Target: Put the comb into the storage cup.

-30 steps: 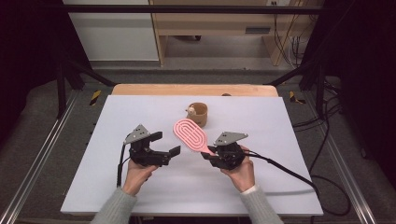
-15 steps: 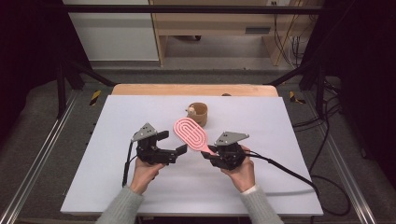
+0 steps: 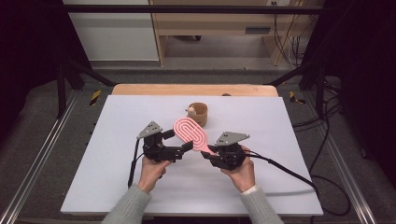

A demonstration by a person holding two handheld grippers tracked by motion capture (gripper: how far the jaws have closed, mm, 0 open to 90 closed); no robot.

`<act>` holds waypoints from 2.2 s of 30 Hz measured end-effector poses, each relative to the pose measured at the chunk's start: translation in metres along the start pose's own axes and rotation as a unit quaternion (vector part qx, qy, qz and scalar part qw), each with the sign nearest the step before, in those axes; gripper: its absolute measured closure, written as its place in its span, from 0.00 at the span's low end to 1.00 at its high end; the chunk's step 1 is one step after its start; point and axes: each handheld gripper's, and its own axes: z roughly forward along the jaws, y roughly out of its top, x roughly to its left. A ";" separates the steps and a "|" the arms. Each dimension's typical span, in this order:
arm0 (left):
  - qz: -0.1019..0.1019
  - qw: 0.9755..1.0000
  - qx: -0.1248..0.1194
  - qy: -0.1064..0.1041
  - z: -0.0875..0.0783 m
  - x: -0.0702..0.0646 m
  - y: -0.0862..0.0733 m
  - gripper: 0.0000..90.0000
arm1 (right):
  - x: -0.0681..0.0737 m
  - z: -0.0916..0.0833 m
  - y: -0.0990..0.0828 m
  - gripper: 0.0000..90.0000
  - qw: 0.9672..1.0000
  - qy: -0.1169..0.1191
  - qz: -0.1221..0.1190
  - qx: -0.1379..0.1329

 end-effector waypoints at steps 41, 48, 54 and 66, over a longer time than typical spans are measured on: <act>-0.077 0.997 -0.004 -0.032 0.014 0.001 -0.002 0.48 | 0.003 0.001 -0.001 0.77 1.000 0.004 -0.010 -0.013; -0.087 0.995 -0.008 -0.037 0.013 0.000 -0.002 0.54 | 0.003 0.002 -0.001 0.77 1.000 0.004 -0.011 -0.013; -0.090 0.995 -0.015 -0.044 0.012 -0.002 -0.002 0.59 | 0.003 0.003 -0.002 0.78 1.000 0.006 -0.012 -0.012; -0.086 0.993 -0.035 -0.066 0.009 -0.008 -0.001 0.68 | 0.004 0.004 -0.002 0.79 1.000 0.015 -0.010 -0.015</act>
